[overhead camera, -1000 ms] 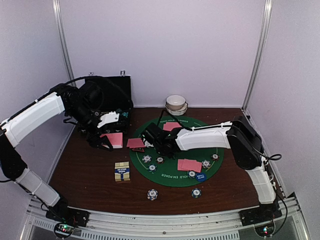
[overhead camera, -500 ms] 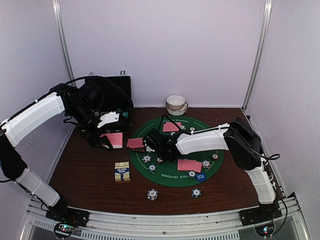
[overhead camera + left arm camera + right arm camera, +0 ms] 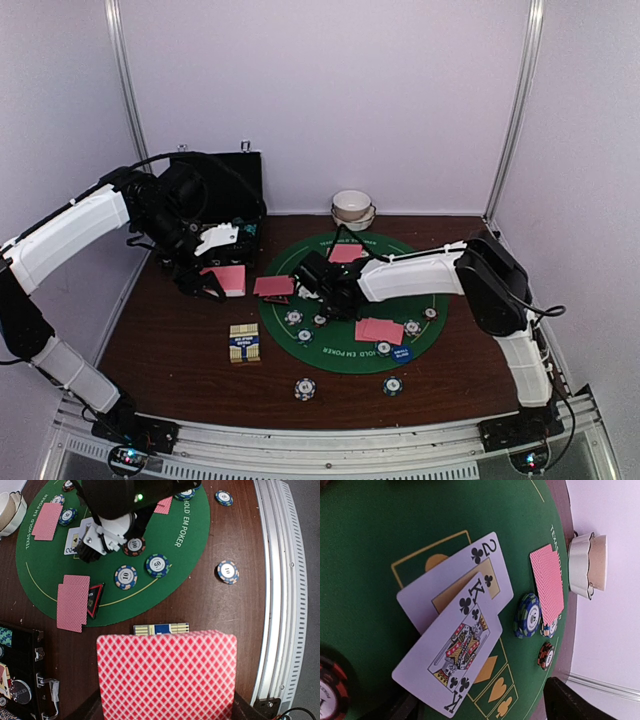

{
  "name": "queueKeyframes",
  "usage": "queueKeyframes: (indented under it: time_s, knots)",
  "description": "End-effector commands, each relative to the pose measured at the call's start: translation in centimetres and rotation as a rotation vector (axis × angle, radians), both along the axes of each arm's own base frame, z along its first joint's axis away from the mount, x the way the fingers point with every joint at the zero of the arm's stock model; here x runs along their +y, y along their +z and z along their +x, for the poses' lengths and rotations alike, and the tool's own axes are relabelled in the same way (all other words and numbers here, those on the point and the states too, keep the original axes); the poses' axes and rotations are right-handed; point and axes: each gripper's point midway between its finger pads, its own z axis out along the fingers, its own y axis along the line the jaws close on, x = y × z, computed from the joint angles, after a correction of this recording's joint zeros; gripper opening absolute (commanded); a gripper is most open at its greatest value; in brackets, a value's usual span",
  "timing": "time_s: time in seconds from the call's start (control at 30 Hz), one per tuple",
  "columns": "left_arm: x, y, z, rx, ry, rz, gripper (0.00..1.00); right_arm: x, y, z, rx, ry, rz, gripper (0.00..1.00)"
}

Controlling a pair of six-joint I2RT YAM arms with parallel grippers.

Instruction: Distribute texas hold em gaming equipment

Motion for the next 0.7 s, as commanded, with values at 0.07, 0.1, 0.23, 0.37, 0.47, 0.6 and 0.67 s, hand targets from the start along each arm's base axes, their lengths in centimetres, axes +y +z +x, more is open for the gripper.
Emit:
queueKeyframes:
  time_s: [0.07, 0.1, 0.23, 0.37, 0.47, 0.6, 0.67]
  knots:
    - [-0.4, 1.5, 0.4, -0.028, -0.003, -0.043, 0.24, -0.8, 2.7, 0.6, 0.081, -0.067, 0.163, 0.86]
    - [-0.5, 1.6, 0.4, -0.028, -0.004, -0.045, 0.24, -0.9, 2.9, 0.8, 0.087, -0.076, 0.172, 0.85]
    - [-0.5, 1.6, 0.5, -0.027, -0.002, -0.045, 0.24, -1.7, 3.7, 1.9, 0.082, -0.118, 0.202, 0.83]
    - [-0.5, 1.6, 0.5, -0.028, -0.003, -0.044, 0.24, -1.6, 4.5, 2.4, 0.107, -0.141, 0.269, 0.81]
    - [-0.5, 1.5, 0.4, -0.022, -0.005, -0.041, 0.24, -1.0, 5.4, 2.0, 0.134, -0.127, 0.318, 0.82]
    - [-0.5, 1.5, 0.4, -0.021, -0.006, -0.04, 0.24, -0.1, 6.7, 1.0, 0.188, -0.101, 0.384, 0.87]
    - [-0.5, 1.5, 0.4, -0.02, -0.006, -0.041, 0.24, 0.3, 7.5, 0.5, 0.217, -0.087, 0.418, 0.91]
